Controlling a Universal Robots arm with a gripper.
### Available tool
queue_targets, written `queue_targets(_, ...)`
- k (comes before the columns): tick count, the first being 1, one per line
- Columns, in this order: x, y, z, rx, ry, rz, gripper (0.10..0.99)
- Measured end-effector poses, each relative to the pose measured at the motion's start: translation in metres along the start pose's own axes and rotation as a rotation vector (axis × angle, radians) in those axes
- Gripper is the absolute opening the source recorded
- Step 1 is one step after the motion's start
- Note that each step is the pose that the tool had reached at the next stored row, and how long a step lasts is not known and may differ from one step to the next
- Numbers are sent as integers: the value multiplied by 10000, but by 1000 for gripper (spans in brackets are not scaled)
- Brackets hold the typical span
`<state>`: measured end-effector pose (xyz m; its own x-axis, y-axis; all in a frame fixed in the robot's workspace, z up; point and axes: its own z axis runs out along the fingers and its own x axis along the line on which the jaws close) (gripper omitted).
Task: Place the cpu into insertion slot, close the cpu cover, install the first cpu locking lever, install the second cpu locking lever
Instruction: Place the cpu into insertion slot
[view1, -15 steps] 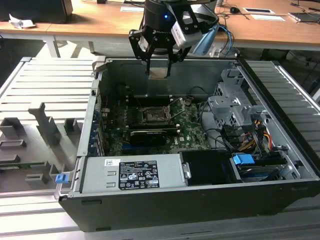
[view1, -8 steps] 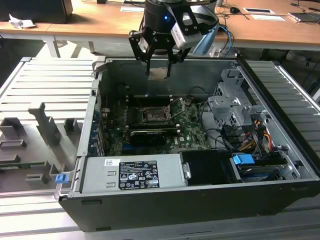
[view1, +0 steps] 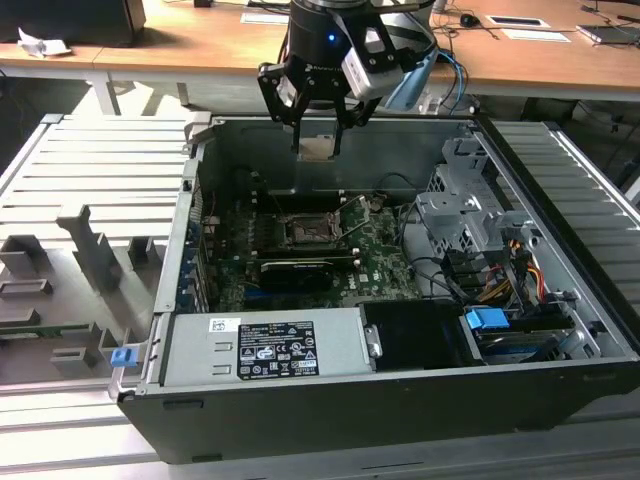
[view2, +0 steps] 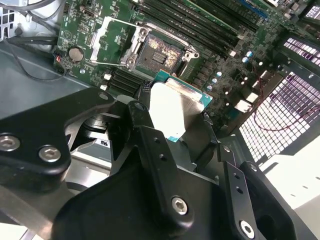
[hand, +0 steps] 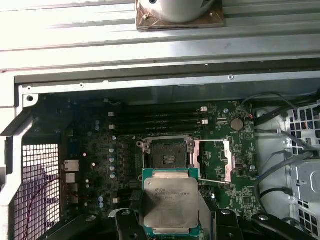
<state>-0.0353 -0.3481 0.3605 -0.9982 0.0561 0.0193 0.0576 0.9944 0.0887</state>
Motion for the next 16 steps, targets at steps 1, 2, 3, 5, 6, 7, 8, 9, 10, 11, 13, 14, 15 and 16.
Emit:
queue_targets(1,0,0,2,-1,0,-1,525)
queue_targets(2,0,0,4,-1,0,0,525)
queue_targets(3,0,-1,6,0,0,-1,525)
queue_targets(5,0,-1,11,0,0,0,525)
queue_targets(6,0,-1,14,0,0,0,525)
queue_targets(7,0,-1,16,-1,0,0,525)
queue_targets(8,0,-2,17,-1,0,0,525)
queue_targets(9,0,-2,19,-1,0,0,525)
queue_targets(10,-1,-2,20,-1,0,0,525)
queue_targets(11,0,-2,22,-1,0,0,525)
queue_targets(13,0,-2,23,0,0,3,525)
queue_targets(14,0,-2,23,0,0,6,525)
queue_targets(15,0,-2,23,0,-1,15,525)
queue_targets(16,0,-2,24,-1,-3,41,525)
